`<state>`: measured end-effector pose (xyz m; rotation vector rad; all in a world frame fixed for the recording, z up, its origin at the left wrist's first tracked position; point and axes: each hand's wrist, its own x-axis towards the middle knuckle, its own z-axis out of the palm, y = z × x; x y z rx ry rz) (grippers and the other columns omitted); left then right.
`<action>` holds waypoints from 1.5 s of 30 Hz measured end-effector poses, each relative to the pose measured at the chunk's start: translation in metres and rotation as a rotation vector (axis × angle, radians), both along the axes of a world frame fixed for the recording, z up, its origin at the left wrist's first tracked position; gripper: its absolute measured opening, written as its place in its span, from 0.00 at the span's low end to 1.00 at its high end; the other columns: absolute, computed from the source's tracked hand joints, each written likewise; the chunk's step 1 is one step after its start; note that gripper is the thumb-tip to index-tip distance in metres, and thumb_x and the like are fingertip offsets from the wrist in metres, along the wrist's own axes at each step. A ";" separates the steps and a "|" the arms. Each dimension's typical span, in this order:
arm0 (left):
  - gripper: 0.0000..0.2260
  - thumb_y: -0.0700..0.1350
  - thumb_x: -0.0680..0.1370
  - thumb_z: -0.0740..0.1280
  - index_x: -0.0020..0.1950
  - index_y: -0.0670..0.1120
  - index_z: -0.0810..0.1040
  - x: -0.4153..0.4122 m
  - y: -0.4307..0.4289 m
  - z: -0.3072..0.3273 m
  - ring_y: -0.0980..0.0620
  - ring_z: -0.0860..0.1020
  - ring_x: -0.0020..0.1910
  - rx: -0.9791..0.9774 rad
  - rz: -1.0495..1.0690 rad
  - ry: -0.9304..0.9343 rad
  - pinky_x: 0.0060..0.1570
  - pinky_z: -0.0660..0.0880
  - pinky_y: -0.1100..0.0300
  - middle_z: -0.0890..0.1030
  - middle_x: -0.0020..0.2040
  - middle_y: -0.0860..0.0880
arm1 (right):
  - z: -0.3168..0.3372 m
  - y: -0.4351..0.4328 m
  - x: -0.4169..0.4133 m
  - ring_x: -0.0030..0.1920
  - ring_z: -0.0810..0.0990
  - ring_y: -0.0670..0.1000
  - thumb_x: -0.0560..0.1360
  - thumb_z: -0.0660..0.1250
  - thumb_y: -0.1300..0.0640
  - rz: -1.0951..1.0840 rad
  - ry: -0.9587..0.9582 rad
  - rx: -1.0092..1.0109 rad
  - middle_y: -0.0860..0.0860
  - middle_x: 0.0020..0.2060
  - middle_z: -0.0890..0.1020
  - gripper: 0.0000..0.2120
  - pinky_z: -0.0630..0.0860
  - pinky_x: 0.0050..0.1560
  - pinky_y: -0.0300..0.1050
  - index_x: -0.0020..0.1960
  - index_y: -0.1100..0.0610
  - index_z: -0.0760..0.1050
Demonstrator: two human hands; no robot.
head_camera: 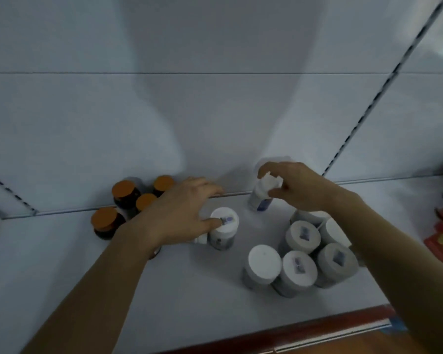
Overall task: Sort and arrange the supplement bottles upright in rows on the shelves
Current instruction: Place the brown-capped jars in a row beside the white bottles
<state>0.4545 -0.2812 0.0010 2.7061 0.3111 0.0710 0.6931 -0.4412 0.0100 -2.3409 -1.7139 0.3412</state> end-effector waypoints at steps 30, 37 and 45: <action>0.34 0.57 0.68 0.75 0.71 0.59 0.67 0.012 -0.026 0.013 0.56 0.80 0.50 -0.513 0.284 -0.568 0.49 0.78 0.63 0.78 0.56 0.61 | 0.022 -0.032 -0.034 0.52 0.83 0.52 0.84 0.61 0.54 -0.423 0.657 0.723 0.53 0.56 0.78 0.11 0.83 0.43 0.44 0.65 0.47 0.70; 0.33 0.66 0.57 0.79 0.57 0.53 0.83 -0.103 0.021 0.043 0.52 0.73 0.27 -1.412 0.483 -1.099 0.33 0.74 0.60 0.83 0.50 0.45 | 0.026 0.025 -0.122 0.48 0.83 0.50 0.83 0.62 0.54 -0.255 0.661 0.711 0.49 0.52 0.79 0.10 0.84 0.44 0.47 0.64 0.47 0.70; 0.29 0.68 0.54 0.79 0.46 0.50 0.88 -0.268 0.075 0.021 0.53 0.72 0.28 -1.385 0.721 -1.218 0.35 0.74 0.60 0.82 0.46 0.45 | 0.004 0.146 -0.280 0.46 0.79 0.45 0.81 0.65 0.56 0.011 0.520 0.579 0.49 0.54 0.77 0.14 0.77 0.47 0.43 0.65 0.46 0.71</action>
